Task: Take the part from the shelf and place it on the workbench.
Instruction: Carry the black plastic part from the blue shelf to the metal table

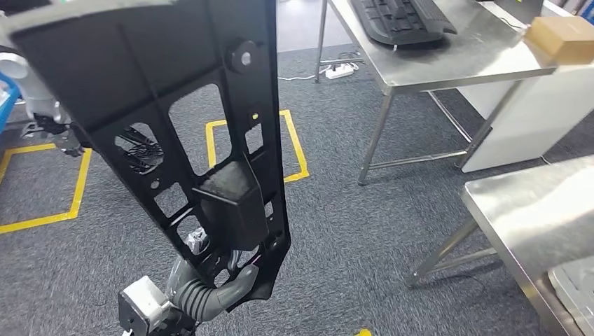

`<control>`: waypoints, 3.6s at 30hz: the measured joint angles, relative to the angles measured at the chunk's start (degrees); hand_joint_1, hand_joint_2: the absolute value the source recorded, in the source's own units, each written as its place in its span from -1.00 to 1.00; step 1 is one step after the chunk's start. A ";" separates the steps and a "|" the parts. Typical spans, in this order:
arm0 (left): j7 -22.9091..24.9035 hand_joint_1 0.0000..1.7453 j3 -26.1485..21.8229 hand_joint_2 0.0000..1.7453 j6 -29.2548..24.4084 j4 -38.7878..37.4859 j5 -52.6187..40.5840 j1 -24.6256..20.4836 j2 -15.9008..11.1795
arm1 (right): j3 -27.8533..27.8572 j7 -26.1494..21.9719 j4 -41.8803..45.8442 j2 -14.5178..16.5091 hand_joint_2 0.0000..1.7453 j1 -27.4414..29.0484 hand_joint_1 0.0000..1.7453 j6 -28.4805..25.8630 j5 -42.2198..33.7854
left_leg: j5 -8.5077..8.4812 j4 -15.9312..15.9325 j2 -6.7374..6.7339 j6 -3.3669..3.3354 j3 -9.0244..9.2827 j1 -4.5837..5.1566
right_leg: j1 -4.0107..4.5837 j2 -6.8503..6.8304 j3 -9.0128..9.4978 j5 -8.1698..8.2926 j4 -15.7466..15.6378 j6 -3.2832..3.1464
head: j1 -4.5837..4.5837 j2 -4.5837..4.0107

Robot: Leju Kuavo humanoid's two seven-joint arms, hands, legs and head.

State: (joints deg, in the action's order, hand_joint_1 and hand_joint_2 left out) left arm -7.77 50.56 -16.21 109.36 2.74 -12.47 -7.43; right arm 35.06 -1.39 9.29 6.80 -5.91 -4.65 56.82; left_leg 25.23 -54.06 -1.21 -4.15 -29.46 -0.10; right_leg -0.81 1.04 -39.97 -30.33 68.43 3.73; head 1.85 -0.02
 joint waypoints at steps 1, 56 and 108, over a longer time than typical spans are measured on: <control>-0.13 1.00 0.03 1.00 0.05 -0.36 0.01 -0.11 0.14 | 0.00 0.01 0.00 0.00 -1.00 -0.03 -1.00 0.08 -0.03 | 0.02 -0.02 -0.64 -0.02 -0.04 0.11 | -0.06 -0.23 -1.19 -0.82 2.69 0.10 | 0.01 0.00; -2.61 1.00 1.39 1.00 -0.60 -5.07 2.34 -2.36 2.95 | -0.03 4.13 0.00 -0.37 -1.00 0.15 -1.00 1.60 1.39 | -0.03 -0.41 3.35 0.99 -0.58 0.30 | 0.09 5.47 6.65 7.00 -13.56 -1.48 | -0.33 0.00; -15.49 1.00 -3.52 1.00 4.04 -12.67 9.17 1.01 6.56 | 1.61 3.80 0.00 -5.30 -1.00 -0.88 -1.00 -1.77 -0.38 | 5.38 -13.58 -0.51 3.25 -6.82 0.05 | 0.01 0.18 11.17 3.63 -14.66 -2.79 | -0.47 0.01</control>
State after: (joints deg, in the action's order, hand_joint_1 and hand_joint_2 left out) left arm -23.26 47.03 -12.17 96.69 11.92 -11.45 -0.87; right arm 36.66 2.41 9.29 1.50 -6.79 -6.41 56.44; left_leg 30.61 -67.64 -1.72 -0.90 -36.28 -0.05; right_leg -0.81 1.22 -28.80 -26.70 53.77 0.94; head 1.37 -0.02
